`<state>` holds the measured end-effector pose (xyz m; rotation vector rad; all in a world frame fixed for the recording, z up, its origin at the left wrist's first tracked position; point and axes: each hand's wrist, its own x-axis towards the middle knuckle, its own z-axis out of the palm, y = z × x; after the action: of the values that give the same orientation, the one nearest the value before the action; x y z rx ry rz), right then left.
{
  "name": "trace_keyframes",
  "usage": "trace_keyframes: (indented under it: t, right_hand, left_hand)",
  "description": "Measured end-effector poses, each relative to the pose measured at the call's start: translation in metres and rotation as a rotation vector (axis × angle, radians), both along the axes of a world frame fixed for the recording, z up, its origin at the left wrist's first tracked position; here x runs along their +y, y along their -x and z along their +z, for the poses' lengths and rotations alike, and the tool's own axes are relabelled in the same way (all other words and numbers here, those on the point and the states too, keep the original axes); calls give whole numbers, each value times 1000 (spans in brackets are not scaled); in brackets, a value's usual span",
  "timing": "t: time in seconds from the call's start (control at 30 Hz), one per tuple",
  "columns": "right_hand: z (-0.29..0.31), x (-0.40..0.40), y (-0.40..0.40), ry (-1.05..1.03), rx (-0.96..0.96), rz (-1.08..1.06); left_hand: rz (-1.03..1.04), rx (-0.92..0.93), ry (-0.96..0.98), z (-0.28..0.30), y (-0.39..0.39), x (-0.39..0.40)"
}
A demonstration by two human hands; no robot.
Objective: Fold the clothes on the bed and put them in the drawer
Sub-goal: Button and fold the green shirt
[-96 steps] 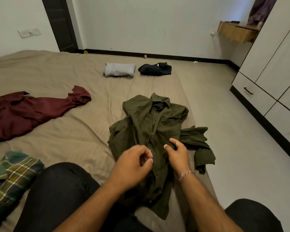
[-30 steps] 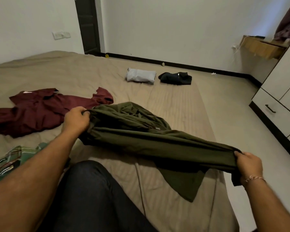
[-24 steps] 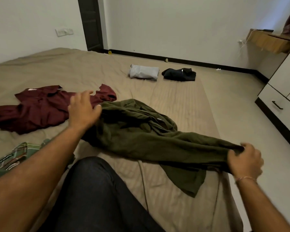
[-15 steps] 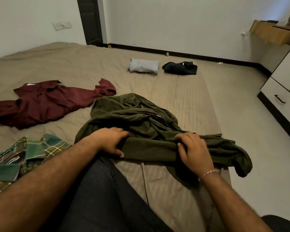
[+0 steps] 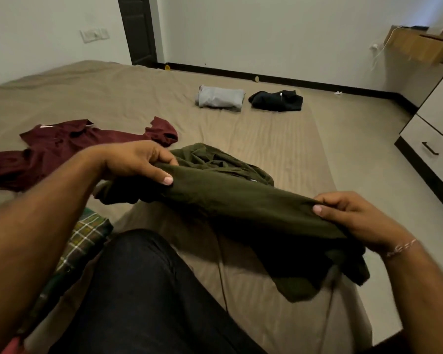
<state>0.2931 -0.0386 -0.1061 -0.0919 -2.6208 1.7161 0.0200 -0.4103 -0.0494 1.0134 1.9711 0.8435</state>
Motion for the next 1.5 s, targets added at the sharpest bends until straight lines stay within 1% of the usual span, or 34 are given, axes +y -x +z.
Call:
trace_keyframes:
  t: [0.03, 0.07, 0.1, 0.13, 0.2, 0.23, 0.27, 0.33, 0.37, 0.4, 0.47, 0.5, 0.57, 0.63, 0.67, 0.7, 0.77, 0.8, 0.87, 0.9, 0.93, 0.97, 1.0, 1.03, 1.07, 1.1, 1.13, 1.17, 1.23, 1.3, 1.43, 1.5]
  right_hand:
    - [7, 8, 1, 5, -21, 5]
    - [11, 18, 4, -1, -49, -29]
    - [11, 27, 11, -32, -70, -95]
    - [7, 37, 21, -110, -80, -182]
    - [-9, 54, 46, -425, -84, -397]
    - [-17, 59, 56, -607, -96, -512]
    - [-24, 55, 62, -742, -118, -596]
    - [-35, 40, 68, -906, -117, -655]
    - [-40, 30, 68, -959, -67, -656]
    - [-45, 22, 66, -986, 28, -653]
    - [-54, 2, 63, -956, 248, -585]
    - [-58, -10, 61, -906, 314, -526]
    - [-70, -29, 63, -833, 316, -402]
    - [-78, -42, 67, -827, 195, -335]
    - [-77, -43, 68, -788, 105, -302]
    - [-71, -44, 67, -683, 26, -234]
    - [-52, -50, 55, -455, -83, 15]
    - [-46, -57, 45, -427, -137, 152]
    - [-50, -70, 25, -489, -276, 369]
    - [-55, -77, 16, -538, -358, 452]
    - [-64, -81, 8, -571, -434, 492]
    - [-70, -81, 4, -585, -484, 487]
    - [-78, -80, 1, -572, -516, 434]
    - [-84, -77, 0, -533, -523, 335]
    - [-89, -73, 0, -525, -490, 197]
    - [-95, -68, -1, -603, -410, 55]
    - [-101, -61, 1, -745, -318, -48]
    - [-109, -55, 0, -874, -273, -113]
    - [-127, -44, 0, -988, -279, -198]
    - [-139, -37, -3, -954, -272, -359]
    - [-145, -28, -8, -723, -262, -660]
    - [-138, -17, -13, -631, -308, -683]
  left_hand:
    - [10, -14, 25, 8, 3, 2]
    - [38, 14, 37, 10, 10, 5]
    - [85, 113, 37, 9, 17, 12]
    - [144, 274, 47, 5, 26, 22]
    - [232, 598, 85, -14, 38, 43]
    - [260, 689, 93, -24, 41, 53]
    - [275, 736, 81, -35, 42, 62]
    - [289, 766, 22, -51, 42, 75]
    - [298, 757, -5, -56, 42, 78]
    - [308, 742, -27, -58, 43, 79]
    - [325, 701, -46, -62, 46, 79]
    - [321, 699, -48, -64, 48, 78]
    - [304, 733, -58, -63, 49, 75]
    - [269, 724, -97, -56, 46, 71]
    - [237, 715, -132, -50, 39, 69]
    - [199, 722, -167, -45, 32, 64]
    - [86, 812, -217, -36, 3, 50]
    - [3, 873, -206, -35, -13, 41]
    - [-163, 948, -112, -49, -41, 19]
    - [-217, 943, -44, -59, -52, 8]
    - [-249, 912, 19, -72, -59, -2]
    - [-263, 882, 68, -81, -63, -9]
    - [-267, 848, 101, -91, -67, -15]
    - [-253, 816, 116, -98, -70, -19]
    - [-235, 787, 115, -101, -72, -22]
    - [-225, 777, 109, -105, -77, -24]
    - [-221, 801, 90, -106, -80, -26]
    - [-227, 840, 76, -108, -84, -28]
    - [-237, 908, 35, -111, -87, -32]
    - [-229, 919, -17, -113, -87, -36]
    - [-158, 867, -125, -116, -88, -45]
    - [-104, 832, -160, -116, -90, -49]
